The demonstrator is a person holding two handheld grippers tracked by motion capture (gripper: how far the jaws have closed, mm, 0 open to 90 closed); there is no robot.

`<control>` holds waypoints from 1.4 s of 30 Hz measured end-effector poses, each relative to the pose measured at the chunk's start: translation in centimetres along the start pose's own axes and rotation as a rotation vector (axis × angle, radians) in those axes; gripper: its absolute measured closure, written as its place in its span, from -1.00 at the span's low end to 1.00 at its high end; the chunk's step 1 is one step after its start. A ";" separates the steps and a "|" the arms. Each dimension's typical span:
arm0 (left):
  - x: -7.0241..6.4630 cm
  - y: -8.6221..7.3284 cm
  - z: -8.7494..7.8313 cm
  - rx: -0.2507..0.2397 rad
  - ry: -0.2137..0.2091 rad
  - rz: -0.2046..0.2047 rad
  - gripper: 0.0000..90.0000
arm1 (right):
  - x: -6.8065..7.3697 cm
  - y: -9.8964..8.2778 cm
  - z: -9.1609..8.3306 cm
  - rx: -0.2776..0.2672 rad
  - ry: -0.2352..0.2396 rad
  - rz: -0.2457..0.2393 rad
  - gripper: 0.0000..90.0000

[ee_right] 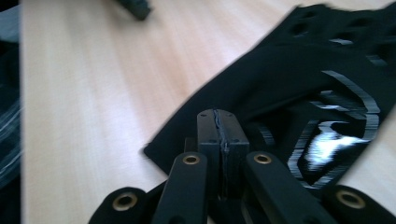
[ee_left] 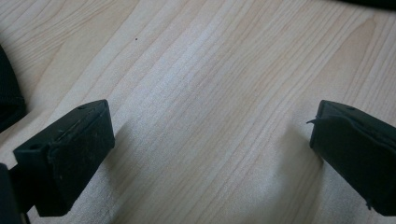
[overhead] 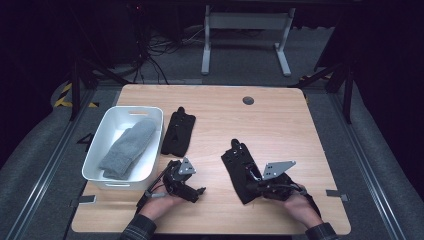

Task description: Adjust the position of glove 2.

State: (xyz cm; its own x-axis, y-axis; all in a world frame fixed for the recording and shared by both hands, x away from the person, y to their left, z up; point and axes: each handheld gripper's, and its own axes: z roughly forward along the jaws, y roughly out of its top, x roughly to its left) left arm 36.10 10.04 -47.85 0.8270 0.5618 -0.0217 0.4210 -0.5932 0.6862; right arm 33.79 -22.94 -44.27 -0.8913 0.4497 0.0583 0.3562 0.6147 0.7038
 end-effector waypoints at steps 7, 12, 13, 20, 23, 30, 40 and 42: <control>0.0 0.0 0.0 0.001 -0.002 0.005 -1.00 | -3.2 0.8 -0.6 -0.050 -0.096 0.053 1.00; 0.0 0.0 0.0 0.001 -0.004 0.005 -1.00 | -5.0 1.8 -0.1 -0.078 -0.131 0.074 1.00; 0.0 0.0 0.0 0.001 -0.004 0.005 -1.00 | -5.1 2.0 0.1 -0.079 -0.131 0.077 1.00; 0.0 0.0 0.0 0.001 -0.004 0.006 -1.00 | -5.9 2.5 2.6 -0.022 -0.124 0.074 0.99; 0.0 0.0 0.0 0.001 -0.004 0.006 -1.00 | -5.9 2.3 3.3 0.016 -0.129 0.063 1.00; 0.0 0.0 0.0 0.001 -0.004 0.005 -1.00 | -6.0 1.6 2.8 0.027 -0.137 0.074 1.00; 0.0 0.0 0.0 0.001 -0.004 0.005 -1.00 | -6.5 -1.1 -0.1 0.035 -0.180 0.138 1.00; 0.0 0.0 0.0 0.001 -0.004 0.005 -0.99 | -6.6 -1.6 -0.6 0.036 -0.187 0.148 1.00</control>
State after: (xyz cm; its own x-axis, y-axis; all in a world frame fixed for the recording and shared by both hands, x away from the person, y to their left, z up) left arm 36.14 10.04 -47.85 0.8305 0.5566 -0.0215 0.4173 -0.5962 0.6858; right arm 38.91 -27.25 -45.33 -0.7620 0.6471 0.0246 0.4921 0.5539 0.6716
